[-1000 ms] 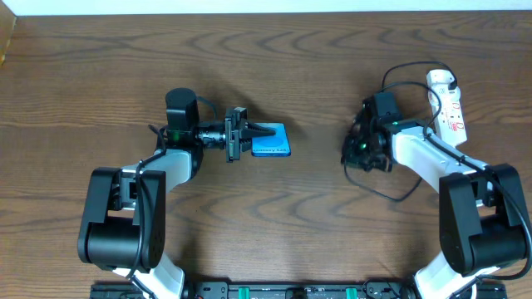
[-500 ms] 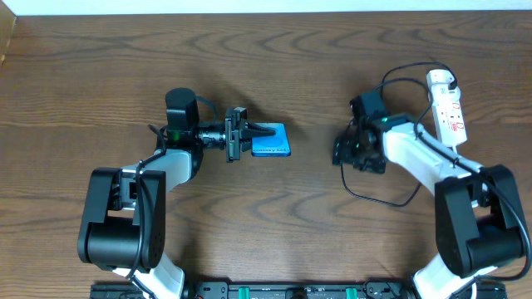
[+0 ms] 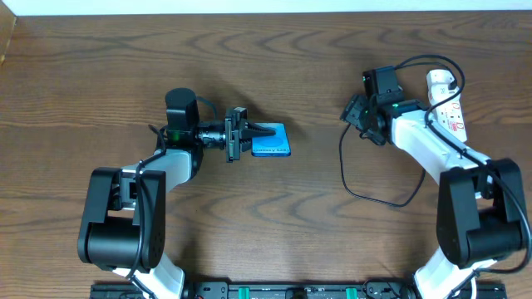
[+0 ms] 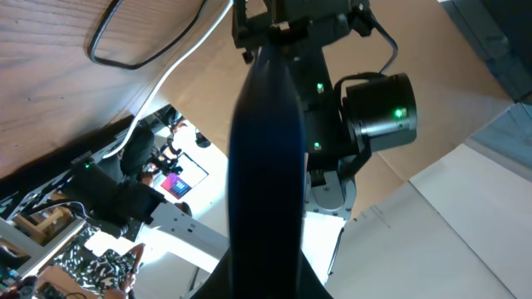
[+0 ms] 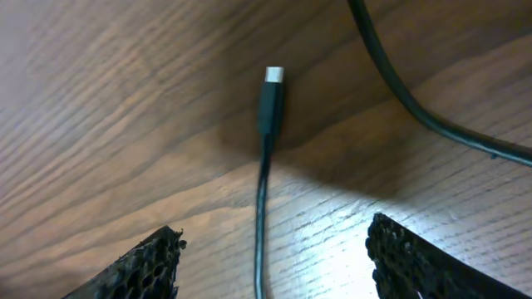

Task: Plug charger to phone and switch on socket
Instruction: 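Grasp the black USB-C cable near its plug with the right gripper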

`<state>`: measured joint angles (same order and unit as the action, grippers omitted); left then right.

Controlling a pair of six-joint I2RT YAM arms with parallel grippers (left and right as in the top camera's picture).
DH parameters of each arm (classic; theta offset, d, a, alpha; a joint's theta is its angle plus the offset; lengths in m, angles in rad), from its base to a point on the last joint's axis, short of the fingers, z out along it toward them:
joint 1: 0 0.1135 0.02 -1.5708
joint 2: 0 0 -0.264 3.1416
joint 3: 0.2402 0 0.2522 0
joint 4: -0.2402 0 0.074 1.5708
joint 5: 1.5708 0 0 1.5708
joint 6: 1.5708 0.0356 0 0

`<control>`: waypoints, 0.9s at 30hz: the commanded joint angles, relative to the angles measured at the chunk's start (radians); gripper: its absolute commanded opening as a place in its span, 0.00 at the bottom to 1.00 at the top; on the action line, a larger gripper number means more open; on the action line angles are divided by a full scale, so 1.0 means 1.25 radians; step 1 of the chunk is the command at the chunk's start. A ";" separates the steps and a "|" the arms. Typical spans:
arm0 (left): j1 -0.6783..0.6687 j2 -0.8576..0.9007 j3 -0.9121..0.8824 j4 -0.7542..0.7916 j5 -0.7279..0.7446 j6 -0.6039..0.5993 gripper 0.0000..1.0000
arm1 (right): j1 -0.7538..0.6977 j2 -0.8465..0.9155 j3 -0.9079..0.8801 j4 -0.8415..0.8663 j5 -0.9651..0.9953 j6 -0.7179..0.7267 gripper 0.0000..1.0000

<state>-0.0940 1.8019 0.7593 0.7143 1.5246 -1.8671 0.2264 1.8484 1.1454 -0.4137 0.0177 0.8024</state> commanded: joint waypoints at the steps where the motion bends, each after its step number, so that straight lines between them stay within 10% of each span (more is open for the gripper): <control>1: 0.004 -0.005 0.023 0.005 0.028 -0.010 0.07 | 0.000 0.038 0.008 0.009 0.021 0.028 0.69; 14: 0.004 -0.005 0.023 0.005 0.028 -0.010 0.07 | 0.036 0.144 0.008 0.047 -0.007 -0.012 0.55; 27: 0.004 -0.005 0.023 0.005 0.028 -0.010 0.07 | 0.087 0.188 0.007 -0.073 0.060 -0.138 0.09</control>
<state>-0.0940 1.8019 0.7593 0.7143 1.5246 -1.8671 0.3233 1.9915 1.2148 -0.4404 0.1303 0.6724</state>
